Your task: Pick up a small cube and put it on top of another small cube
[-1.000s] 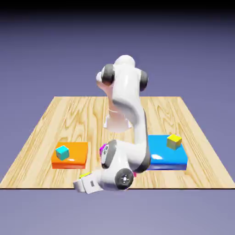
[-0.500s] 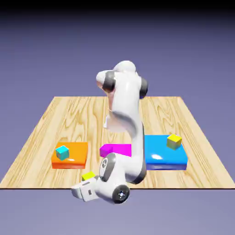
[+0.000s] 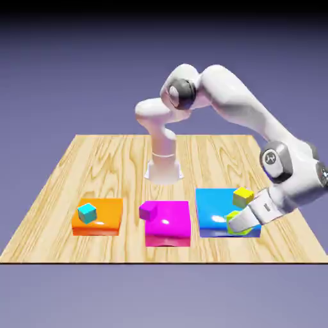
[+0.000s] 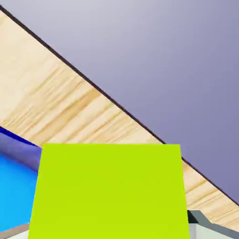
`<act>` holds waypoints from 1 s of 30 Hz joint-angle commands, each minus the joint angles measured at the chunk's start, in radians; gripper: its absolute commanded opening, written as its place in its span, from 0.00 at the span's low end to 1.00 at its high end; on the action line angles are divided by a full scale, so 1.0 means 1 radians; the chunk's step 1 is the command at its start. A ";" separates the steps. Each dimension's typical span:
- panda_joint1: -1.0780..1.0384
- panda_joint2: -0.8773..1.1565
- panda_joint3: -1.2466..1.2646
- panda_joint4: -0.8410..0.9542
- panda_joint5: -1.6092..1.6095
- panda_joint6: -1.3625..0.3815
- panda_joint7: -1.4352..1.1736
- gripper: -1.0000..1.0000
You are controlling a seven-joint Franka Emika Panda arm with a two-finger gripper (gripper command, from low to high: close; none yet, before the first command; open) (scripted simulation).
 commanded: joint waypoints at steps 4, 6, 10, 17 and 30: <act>-0.078 0.017 0.145 -0.051 0.032 -0.043 0.150 0.00; -0.116 0.025 0.218 -0.076 0.049 -0.064 0.224 0.00; -0.194 0.042 0.363 -0.127 0.083 -0.108 0.374 0.00; -0.330 0.071 0.616 -0.216 0.143 -0.183 0.637 0.00; -0.513 0.084 0.744 -0.499 0.174 -0.068 0.762 0.00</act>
